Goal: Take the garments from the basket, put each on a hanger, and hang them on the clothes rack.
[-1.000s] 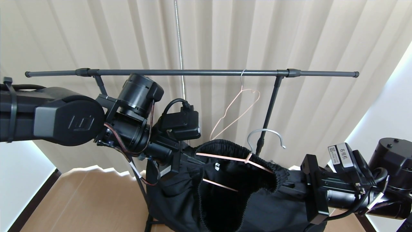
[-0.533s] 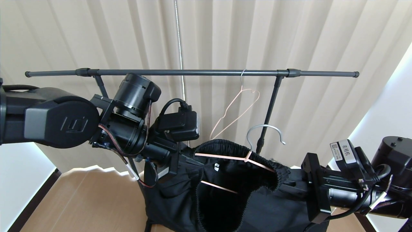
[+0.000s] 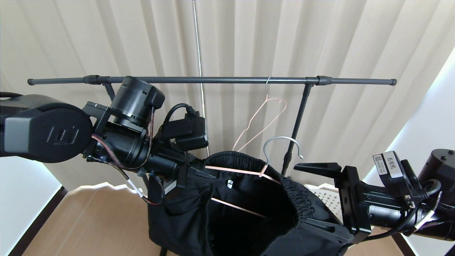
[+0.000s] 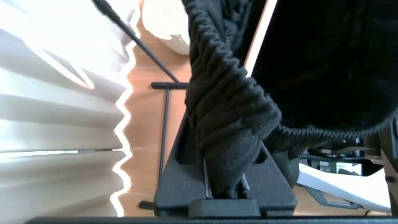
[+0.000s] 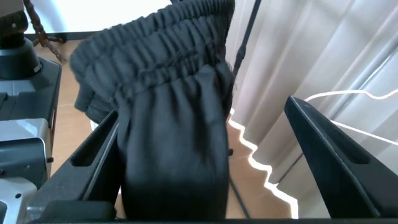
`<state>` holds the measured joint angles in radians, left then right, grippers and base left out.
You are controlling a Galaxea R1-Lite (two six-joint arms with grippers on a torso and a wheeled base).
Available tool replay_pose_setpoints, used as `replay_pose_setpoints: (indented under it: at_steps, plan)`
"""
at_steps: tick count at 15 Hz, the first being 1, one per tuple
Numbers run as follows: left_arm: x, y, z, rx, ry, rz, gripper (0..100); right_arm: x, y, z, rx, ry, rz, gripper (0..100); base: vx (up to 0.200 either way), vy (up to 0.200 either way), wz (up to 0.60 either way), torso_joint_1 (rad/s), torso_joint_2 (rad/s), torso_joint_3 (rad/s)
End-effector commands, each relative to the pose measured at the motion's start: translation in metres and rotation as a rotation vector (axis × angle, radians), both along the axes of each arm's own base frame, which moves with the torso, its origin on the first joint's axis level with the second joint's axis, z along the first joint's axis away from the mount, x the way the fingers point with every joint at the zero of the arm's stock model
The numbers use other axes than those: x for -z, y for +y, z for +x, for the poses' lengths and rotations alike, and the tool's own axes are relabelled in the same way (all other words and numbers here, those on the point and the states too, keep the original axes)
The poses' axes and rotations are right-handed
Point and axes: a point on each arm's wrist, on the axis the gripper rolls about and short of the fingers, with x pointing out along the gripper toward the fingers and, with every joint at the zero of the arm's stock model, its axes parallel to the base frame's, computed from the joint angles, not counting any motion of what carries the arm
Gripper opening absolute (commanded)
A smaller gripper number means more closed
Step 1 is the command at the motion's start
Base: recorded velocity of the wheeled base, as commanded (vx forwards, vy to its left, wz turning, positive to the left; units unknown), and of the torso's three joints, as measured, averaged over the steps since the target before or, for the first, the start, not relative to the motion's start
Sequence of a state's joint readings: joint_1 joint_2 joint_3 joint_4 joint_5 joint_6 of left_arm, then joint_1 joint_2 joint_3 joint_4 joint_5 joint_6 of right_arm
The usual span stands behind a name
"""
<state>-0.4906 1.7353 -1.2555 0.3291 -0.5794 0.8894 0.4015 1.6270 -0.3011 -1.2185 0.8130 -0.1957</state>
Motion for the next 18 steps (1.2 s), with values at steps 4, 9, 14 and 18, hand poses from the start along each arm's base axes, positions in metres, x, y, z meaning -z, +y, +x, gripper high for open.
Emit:
replay_pose_setpoints:
  at_steps: [4, 9, 14, 18]
  plan:
    - [-0.009, 0.017, -0.004, -0.046, -0.03, -0.014, 0, -0.002, -0.005, 0.003, 0.024, -0.006, 0.003, 100, 0.0, 0.0, 0.0, 0.0, 0.0, 0.0]
    - [-0.012, 0.025, -0.007, -0.084, -0.019, -0.025, 0, -0.014, -0.006, 0.0, 0.03, 0.013, 0.049, 100, 0.0, 0.0, 0.0, 0.0, 0.0, 0.0]
    - [-0.021, 0.039, -0.009, -0.151, -0.01, -0.055, 0, -0.018, -0.016, 0.003, 0.069, 0.0, 0.057, 100, 0.0, 0.0, 0.0, 0.0, 0.0, 0.0]
    - [-0.028, 0.053, -0.017, -0.221, 0.009, -0.086, 0, -0.012, -0.015, 0.011, 0.068, 0.025, 0.049, 100, 0.0, 0.0, 0.0, 0.0, 0.0, 0.0]
